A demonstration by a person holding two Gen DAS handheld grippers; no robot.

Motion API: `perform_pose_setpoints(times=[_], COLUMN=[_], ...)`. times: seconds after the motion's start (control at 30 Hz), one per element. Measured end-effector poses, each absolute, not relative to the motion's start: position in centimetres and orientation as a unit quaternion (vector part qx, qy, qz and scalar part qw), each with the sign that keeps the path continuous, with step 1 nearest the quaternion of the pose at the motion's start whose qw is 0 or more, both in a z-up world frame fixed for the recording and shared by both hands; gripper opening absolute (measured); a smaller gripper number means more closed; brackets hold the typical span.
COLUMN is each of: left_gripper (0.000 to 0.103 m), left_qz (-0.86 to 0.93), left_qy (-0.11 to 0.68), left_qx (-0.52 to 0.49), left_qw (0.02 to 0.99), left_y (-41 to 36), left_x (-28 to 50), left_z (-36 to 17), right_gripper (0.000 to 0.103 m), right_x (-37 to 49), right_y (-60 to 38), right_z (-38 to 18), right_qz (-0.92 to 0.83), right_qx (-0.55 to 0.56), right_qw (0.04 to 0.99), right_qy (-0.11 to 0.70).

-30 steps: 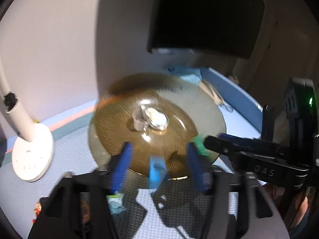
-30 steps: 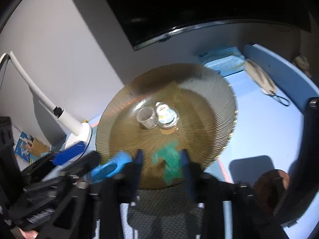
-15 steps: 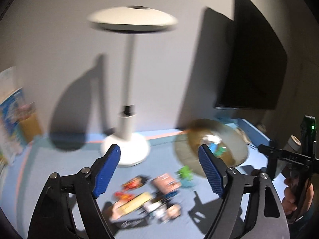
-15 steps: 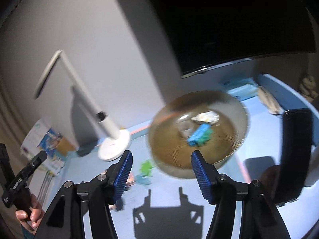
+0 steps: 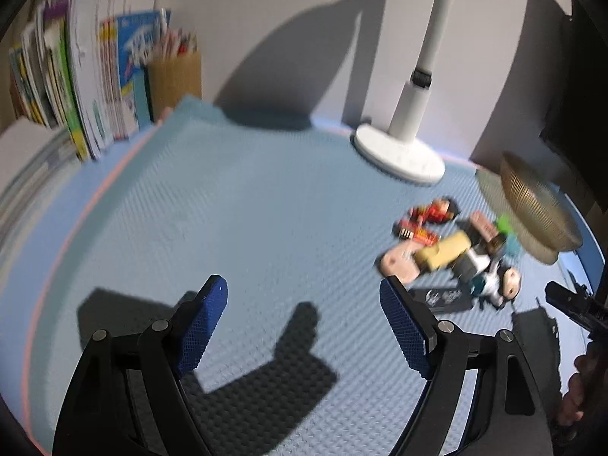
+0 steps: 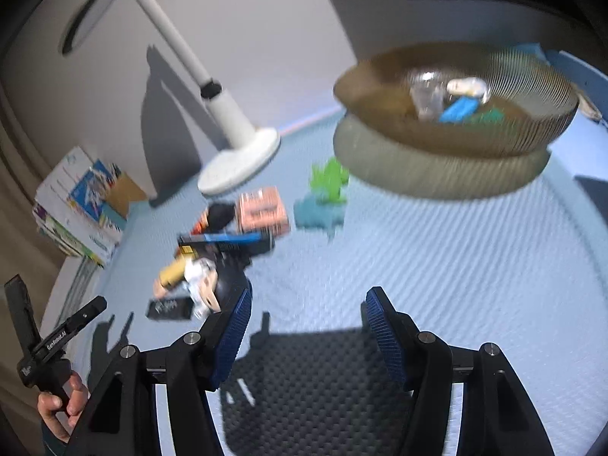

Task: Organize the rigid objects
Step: 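Move both grippers back toward the remaining pile, then grasp the black USB drive with the left gripper while the right grasps the cartoon figurine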

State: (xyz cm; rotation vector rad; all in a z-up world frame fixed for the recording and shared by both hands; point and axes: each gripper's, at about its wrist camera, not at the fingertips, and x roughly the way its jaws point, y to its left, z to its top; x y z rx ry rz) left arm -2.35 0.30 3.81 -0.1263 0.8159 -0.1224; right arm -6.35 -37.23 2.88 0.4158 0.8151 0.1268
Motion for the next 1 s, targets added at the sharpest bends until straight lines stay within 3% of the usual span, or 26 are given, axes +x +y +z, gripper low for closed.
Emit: perform_pose_setpoints(times=[0.53, 0.63, 1.0], left_gripper=[0.081, 0.081, 0.081], left_qz=[-0.075, -0.075, -0.215], left_qy=[0.433, 0.437, 0.474], left_qx=[-0.071, -0.063, -0.001], left_qw=[0.895, 0.894, 0.854], left_y=[0.0, -0.4, -7.8], left_x=[-1.6, -1.6, -0.4], left_z=[1.3, 1.3, 1.4], right_gripper=[0.074, 0.081, 0.082], right_x=[-5.9, -5.6, 0.1], right_y=[-36.4, -35.7, -30.4], right_z=[2.1, 2.4, 2.7], right_qz=[0.063, 0.075, 0.141], right_qx=[0.177, 0.167, 0.163], right_qw=[0.893, 0.89, 0.858], right_qy=[0.409, 0.418, 0.466])
